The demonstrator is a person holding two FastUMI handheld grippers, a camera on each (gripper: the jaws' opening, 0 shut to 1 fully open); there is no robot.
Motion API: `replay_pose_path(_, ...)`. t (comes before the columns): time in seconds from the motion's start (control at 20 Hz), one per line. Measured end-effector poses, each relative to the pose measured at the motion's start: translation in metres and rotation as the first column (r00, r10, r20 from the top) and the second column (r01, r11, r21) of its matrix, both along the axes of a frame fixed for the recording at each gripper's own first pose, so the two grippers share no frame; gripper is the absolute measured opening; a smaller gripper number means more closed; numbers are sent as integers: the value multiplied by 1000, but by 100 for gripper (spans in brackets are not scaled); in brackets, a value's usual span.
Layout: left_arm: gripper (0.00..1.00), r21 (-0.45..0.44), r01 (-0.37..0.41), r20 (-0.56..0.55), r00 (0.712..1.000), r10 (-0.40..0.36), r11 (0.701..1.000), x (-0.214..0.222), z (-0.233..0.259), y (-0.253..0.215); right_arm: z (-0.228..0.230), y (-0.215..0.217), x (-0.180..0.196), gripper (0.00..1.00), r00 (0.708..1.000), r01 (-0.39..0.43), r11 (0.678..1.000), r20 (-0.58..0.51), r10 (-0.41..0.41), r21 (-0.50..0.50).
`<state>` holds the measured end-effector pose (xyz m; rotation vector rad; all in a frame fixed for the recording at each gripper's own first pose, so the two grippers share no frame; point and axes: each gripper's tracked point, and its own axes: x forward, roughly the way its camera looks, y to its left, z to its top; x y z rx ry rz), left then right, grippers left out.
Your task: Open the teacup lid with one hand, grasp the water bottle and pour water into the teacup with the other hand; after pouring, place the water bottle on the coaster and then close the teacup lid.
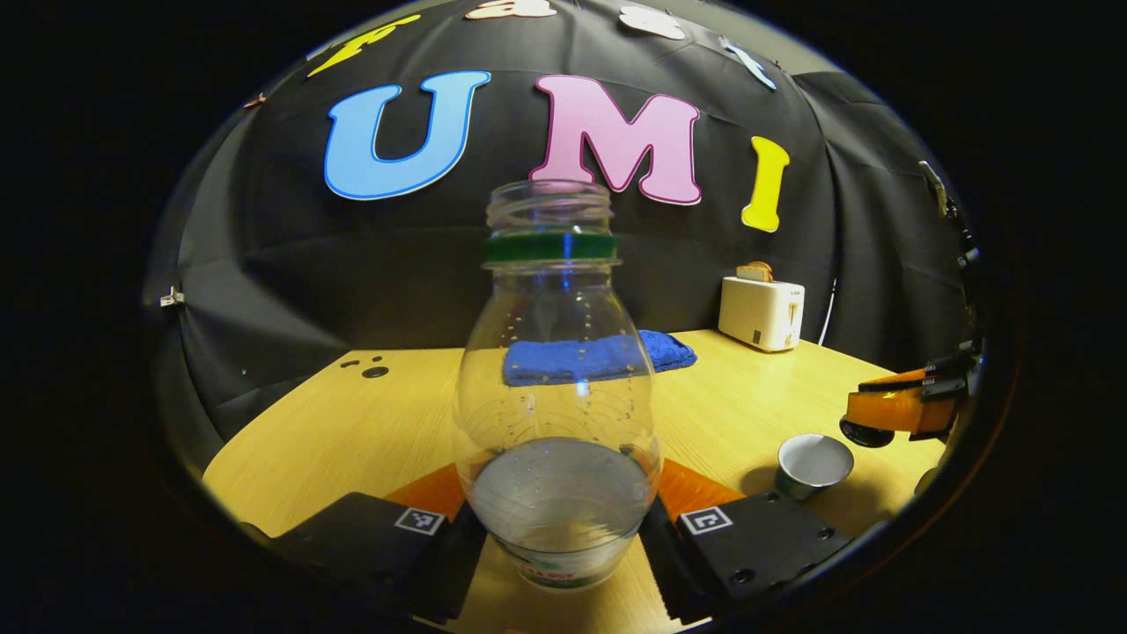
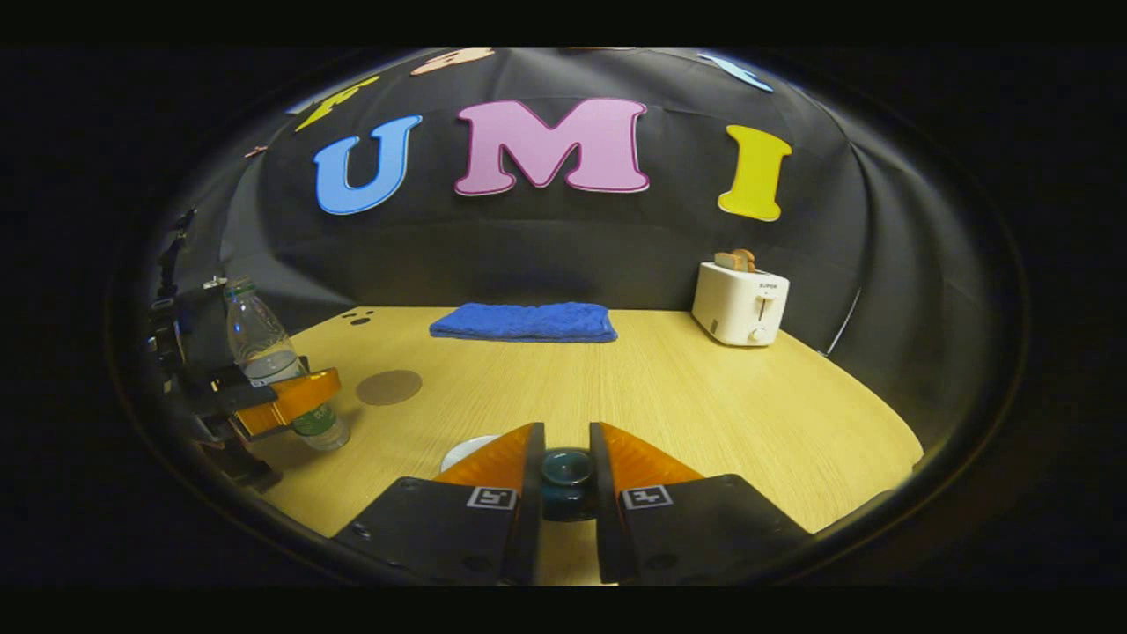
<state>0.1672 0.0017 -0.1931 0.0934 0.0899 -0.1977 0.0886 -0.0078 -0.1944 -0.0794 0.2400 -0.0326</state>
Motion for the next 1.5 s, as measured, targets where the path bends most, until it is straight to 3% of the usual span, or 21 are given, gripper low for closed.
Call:
replay_pose_path(0.15,80,140,-5,22,1000,2,990,1,10,2,5,-8,-5,28,1000,15,1000,7,-15,-6)
replay_pose_path(0.25,78,300,-6,46,999,-8,954,5,21,2,8,-15,-9,29,1000,27,1000,13,-27,-12)
replay_pose_path(0.35,78,450,-1,70,997,-34,893,11,27,-4,10,-24,-14,34,999,45,999,14,-45,-9)
replay_pose_path(0.4,77,518,-2,84,995,-49,855,14,30,-4,11,-29,-17,24,998,59,998,16,-58,-7)
replay_pose_path(0.5,78,618,20,85,992,-92,786,22,30,-11,12,-38,-25,34,996,84,996,18,-84,-6)
replay_pose_path(0.55,78,668,33,77,991,-113,744,28,30,-16,12,-43,-27,34,995,96,995,21,-96,-8)
replay_pose_path(0.6,78,721,40,73,988,-133,692,34,26,-17,13,-48,-30,24,994,107,994,23,-106,-10)
replay_pose_path(0.65,78,772,47,68,985,-156,634,40,23,-21,12,-53,-31,29,993,116,993,25,-116,-11)
replay_pose_path(0.8,78,882,69,42,974,-223,466,53,9,-35,8,-63,-37,29,989,144,990,20,-144,-2)
replay_pose_path(0.85,78,902,78,34,968,-250,424,54,7,-42,8,-66,-39,34,988,151,988,18,-151,4)
replay_pose_path(1.15,78,978,84,-8,929,-369,191,62,-11,-72,3,-75,-45,34,985,173,985,13,-173,14)
replay_pose_path(1.5,78,998,58,-61,879,-472,-20,70,-24,-100,-3,-75,-46,33,987,163,986,-1,-163,21)
